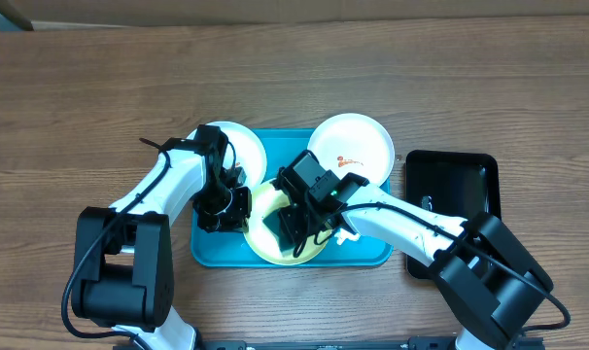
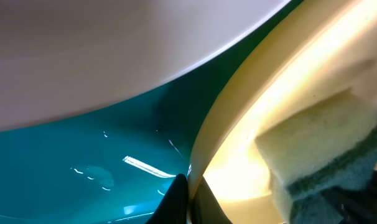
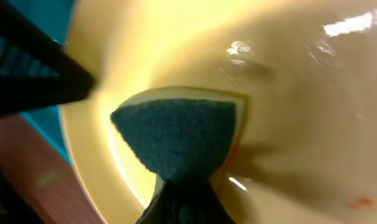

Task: Clean dirty plates on tray and stack at the side
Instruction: 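Scrub the yellow plate with the sponge in the right gripper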

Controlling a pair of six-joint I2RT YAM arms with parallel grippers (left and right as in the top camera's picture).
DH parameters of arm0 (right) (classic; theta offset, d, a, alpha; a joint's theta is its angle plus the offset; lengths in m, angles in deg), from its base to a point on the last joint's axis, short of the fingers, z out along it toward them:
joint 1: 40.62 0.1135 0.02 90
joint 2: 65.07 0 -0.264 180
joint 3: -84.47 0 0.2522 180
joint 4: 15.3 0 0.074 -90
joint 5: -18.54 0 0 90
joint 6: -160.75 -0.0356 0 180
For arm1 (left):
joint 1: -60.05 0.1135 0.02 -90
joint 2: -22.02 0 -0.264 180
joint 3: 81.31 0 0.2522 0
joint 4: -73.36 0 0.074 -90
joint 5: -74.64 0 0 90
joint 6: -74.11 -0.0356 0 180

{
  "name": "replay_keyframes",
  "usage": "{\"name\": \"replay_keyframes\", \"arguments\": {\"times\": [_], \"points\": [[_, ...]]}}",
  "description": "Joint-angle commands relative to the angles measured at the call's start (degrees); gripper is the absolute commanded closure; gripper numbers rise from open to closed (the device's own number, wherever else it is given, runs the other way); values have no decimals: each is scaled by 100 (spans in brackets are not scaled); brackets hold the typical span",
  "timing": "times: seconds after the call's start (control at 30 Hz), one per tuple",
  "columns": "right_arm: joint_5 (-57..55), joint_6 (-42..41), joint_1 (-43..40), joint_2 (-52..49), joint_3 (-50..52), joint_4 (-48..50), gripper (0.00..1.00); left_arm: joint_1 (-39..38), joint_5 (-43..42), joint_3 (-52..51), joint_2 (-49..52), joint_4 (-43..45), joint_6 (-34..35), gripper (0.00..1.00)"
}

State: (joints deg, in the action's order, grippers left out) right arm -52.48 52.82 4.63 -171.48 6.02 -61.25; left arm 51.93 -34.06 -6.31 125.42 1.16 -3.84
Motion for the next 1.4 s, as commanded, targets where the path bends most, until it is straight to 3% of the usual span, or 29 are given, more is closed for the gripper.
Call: {"name": "replay_keyframes", "arguments": {"times": [0.0,0.23,0.37,0.53,0.7,1.03,1.37], "points": [[-916,35,11,-24,44,-251,96,4,-37,85,-129,-2,-48,96],[-2516,-7,-175,-24,44,-348,96,4,-37,85,-129,-4,-48,96],[-2885,155,-345,-24,44,-81,96,4,-37,85,-129,-9,-48,96],[-2962,1016,-398,-24,42,234,96,4,-35,85,-129,-9,-48,96],[-3477,1097,-398,-24,42,490,96,4,-35,85,-129,-2,-46,96],[-2245,1338,-369,-24,44,1185,96,4,-37,85,-129,-2,-46,96],[-2474,1172,-372,-22,2,1532,96,4,-37,85,-129,-4,-46,96]]}}
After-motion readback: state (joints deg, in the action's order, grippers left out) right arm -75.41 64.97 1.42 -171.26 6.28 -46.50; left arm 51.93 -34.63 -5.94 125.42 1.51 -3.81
